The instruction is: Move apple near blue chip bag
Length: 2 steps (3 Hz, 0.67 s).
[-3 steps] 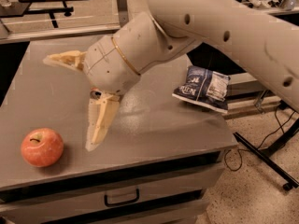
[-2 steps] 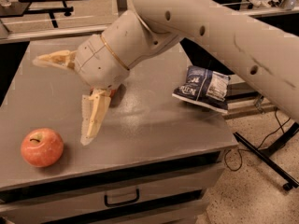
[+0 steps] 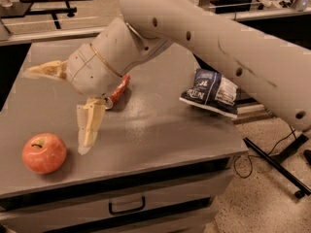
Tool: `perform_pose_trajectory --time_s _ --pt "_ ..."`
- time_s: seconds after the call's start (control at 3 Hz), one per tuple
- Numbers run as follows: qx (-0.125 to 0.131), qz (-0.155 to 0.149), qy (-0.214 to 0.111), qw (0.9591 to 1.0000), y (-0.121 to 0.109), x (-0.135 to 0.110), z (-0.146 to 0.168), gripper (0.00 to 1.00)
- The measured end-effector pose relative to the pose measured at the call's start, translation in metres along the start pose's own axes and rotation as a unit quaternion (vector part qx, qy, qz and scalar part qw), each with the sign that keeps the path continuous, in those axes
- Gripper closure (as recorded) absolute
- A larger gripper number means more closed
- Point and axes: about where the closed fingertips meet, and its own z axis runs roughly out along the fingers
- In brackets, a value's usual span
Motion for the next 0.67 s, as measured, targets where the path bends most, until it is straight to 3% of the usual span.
perform_pose_trajectory --time_s 0.33,0.67 --pt "-0.041 0.017 0.009 0.9990 0.014 0.014 0.024 0.00" --pt "-0.056 0.033 0.008 0.9978 0.027 0.022 0.032 0.00"
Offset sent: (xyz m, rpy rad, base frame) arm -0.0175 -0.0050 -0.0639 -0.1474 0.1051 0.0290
